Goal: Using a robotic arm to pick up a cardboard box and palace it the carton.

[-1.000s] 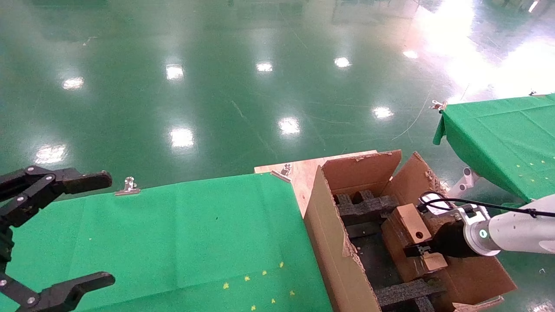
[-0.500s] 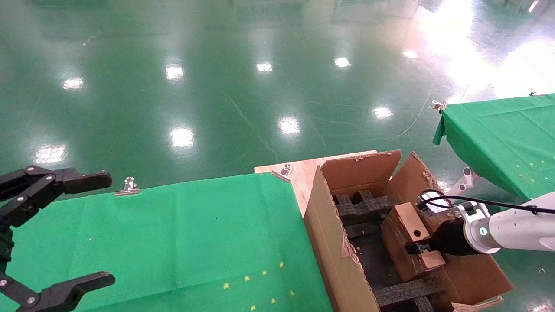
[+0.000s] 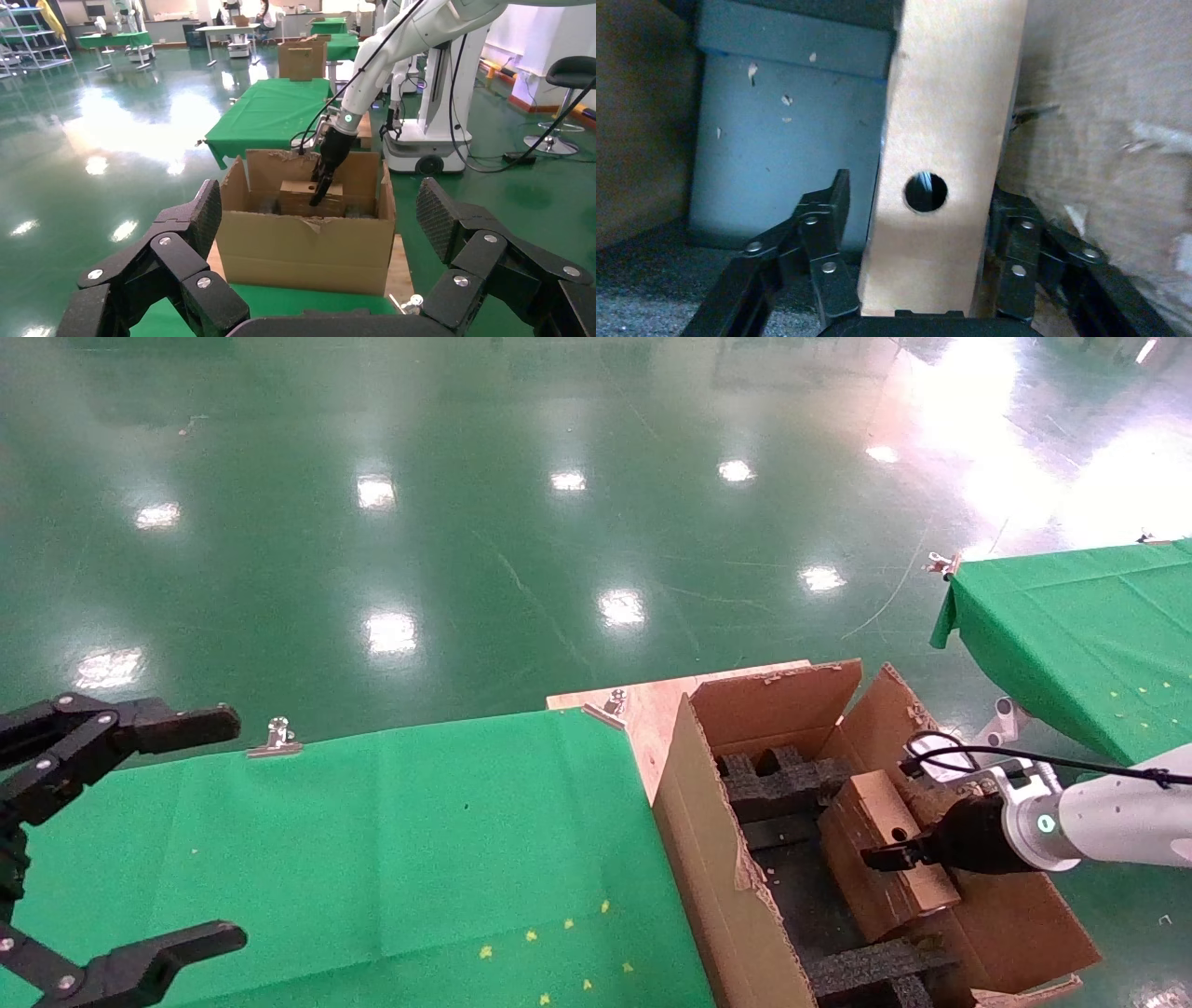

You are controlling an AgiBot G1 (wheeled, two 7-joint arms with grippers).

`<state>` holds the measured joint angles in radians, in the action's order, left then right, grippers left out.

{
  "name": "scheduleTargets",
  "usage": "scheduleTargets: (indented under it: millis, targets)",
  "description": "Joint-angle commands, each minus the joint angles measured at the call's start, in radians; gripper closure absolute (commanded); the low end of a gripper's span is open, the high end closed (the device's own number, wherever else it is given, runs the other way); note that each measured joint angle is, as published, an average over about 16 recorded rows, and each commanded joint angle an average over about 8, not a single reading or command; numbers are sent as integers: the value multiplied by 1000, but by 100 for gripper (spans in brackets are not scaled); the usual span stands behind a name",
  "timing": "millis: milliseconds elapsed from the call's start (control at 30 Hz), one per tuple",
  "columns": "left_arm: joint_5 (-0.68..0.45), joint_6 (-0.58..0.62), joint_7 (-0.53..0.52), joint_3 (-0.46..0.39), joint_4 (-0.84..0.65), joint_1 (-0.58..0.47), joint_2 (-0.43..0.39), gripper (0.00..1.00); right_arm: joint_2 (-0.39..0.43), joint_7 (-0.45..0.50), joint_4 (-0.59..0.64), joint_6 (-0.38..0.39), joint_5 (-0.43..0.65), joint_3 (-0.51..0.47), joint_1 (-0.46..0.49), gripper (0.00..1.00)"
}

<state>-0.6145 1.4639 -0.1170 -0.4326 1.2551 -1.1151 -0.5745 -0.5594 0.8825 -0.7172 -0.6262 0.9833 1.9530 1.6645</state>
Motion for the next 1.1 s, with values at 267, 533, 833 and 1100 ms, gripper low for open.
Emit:
scheduleTargets:
  millis: [267,533,833,1100]
  targets:
    - [0,0,0,0,0,0,0,0,34,11,-48,11,24,-10,77,0]
    - [0,0,0,0,0,0,0,0,83,-28,-167,-11,52,-62,242,0]
    - [0,0,0,0,0,0,0,0,161,-182,-371,-164,-77,-186,388,0]
    - [0,0,0,0,0,0,0,0,183,-244,-371,-374,-328,-261,373,0]
